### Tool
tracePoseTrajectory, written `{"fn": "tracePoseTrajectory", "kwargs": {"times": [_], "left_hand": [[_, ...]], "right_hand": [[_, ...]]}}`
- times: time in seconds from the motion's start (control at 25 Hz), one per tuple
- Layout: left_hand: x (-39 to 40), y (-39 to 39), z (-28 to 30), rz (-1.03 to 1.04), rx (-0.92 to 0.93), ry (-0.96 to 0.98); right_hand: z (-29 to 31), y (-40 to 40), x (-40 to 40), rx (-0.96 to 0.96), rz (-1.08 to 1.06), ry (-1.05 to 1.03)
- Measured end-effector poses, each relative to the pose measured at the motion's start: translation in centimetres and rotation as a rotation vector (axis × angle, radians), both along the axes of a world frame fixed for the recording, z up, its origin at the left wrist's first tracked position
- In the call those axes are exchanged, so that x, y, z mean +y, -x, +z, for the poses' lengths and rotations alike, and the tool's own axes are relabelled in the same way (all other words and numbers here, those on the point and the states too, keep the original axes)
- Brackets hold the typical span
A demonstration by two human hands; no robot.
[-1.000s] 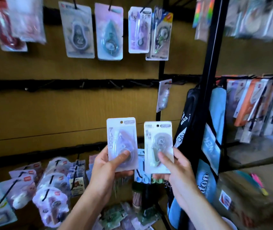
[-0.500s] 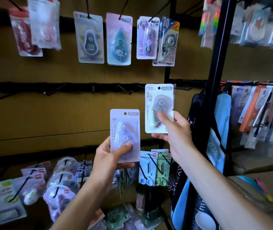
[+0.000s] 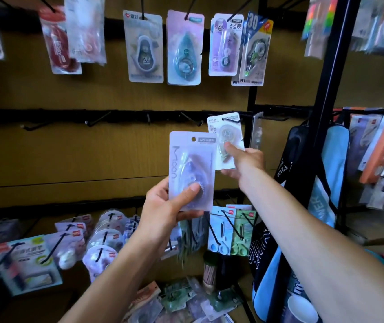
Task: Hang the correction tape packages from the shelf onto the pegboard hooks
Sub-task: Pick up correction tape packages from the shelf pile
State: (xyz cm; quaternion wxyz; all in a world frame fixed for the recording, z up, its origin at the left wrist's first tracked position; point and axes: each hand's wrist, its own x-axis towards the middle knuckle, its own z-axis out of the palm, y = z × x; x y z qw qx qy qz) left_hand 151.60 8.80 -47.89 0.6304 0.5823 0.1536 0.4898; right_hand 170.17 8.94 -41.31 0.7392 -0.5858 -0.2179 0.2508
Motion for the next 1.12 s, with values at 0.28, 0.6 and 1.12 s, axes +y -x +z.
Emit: {"fn": "tracePoseTrajectory", "kwargs": {"times": [0.28,0.6,1.12], "left_hand": [[0.6,-2.0,2.8,0.023,0.026,-0.014],[1.2,-4.7,2.3,0.126,0.01,0.026],[4.7,-4.7,-0.8,0.333,0.027,0.303]], "right_hand": [[-3.6,-1.3,-0.5,0.011,0.042,0.192],[-8.2,-3.2,-3.9,0.069,0.151,0.183],[-13.6,0.9,-4.6,0.054,0.288,0.232]]}}
